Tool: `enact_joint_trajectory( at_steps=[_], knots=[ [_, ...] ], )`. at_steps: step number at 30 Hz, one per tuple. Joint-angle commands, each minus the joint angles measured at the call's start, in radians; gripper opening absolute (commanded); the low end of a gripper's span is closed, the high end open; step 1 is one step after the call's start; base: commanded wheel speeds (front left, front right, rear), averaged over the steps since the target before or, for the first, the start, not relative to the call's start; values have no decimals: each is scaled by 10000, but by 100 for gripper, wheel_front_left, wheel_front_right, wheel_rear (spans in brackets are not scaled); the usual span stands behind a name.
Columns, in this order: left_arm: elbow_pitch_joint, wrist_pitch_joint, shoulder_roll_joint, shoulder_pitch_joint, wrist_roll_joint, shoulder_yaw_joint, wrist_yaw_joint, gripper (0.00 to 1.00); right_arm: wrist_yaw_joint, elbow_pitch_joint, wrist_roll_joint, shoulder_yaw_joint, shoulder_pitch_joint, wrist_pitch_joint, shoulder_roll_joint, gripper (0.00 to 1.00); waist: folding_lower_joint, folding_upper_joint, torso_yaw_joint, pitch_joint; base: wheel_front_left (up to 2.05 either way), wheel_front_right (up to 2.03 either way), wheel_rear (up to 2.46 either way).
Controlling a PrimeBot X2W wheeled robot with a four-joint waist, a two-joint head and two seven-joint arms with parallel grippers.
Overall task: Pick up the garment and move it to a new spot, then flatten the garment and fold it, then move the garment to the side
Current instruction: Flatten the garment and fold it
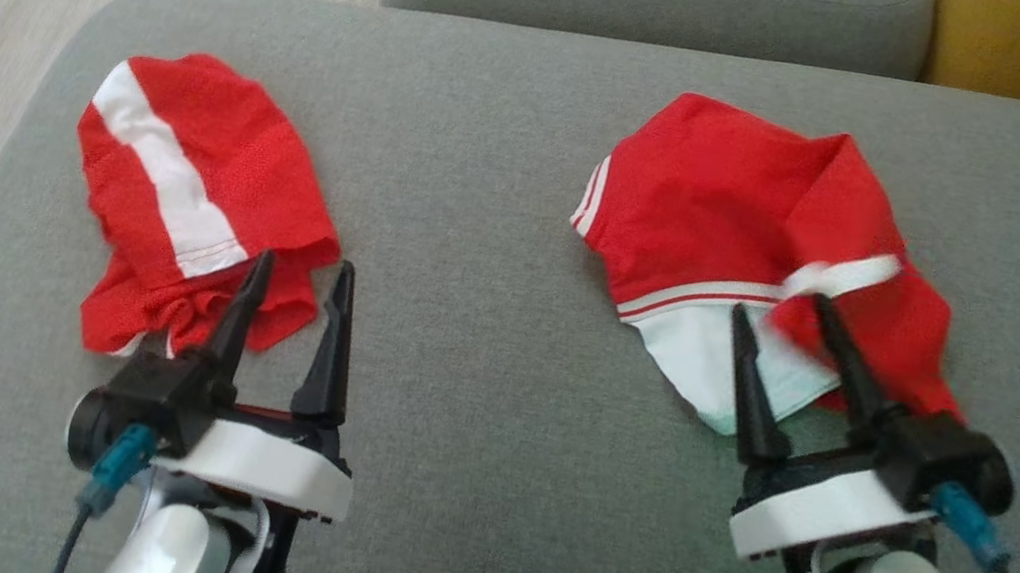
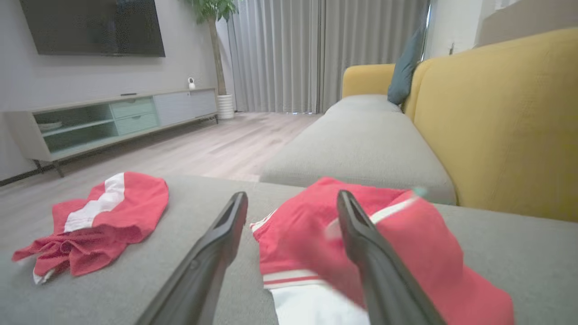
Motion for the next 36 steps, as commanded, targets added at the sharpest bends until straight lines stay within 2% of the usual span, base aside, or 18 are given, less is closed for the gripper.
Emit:
enact_joint_trajectory(
  at_steps=[1, 9, 16, 20, 25, 36],
  knots=[
    [-301, -61, 20, -442, 9, 244, -19, 100, -7, -184, -78, 185, -459, -68, 45, 100, 0, 0, 154, 130, 0, 0, 0],
    [-252, -61, 20, -503, -29, 205, 1, 100, -7, 490, -133, -186, -751, -212, 46, 100, 0, 0, 430, 352, 0, 0, 0],
    [-257, -61, 20, -615, -29, 293, 5, 100, -7, 967, -1, 644, -1057, -59, 46, 100, 0, 0, 369, 552, 0, 0, 0],
    [-245, -61, 20, -746, -80, 172, 9, 100, -7, 1710, -191, 980, -1478, 235, 46, 100, 0, 0, 468, 675, 0, 0, 0],
    [-173, -61, 20, -825, -162, 37, 8, 100, -7, 2997, -563, 825, -2086, 739, 46, 100, 0, 0, 727, 818, 0, 0, 0],
    [-158, -61, 20, -1033, -286, -170, 36, 100, -7, 5005, -1228, 304, -3643, 719, 47, 100, 0, 0, 1394, 1366, 0, 0, 0]
  ],
)
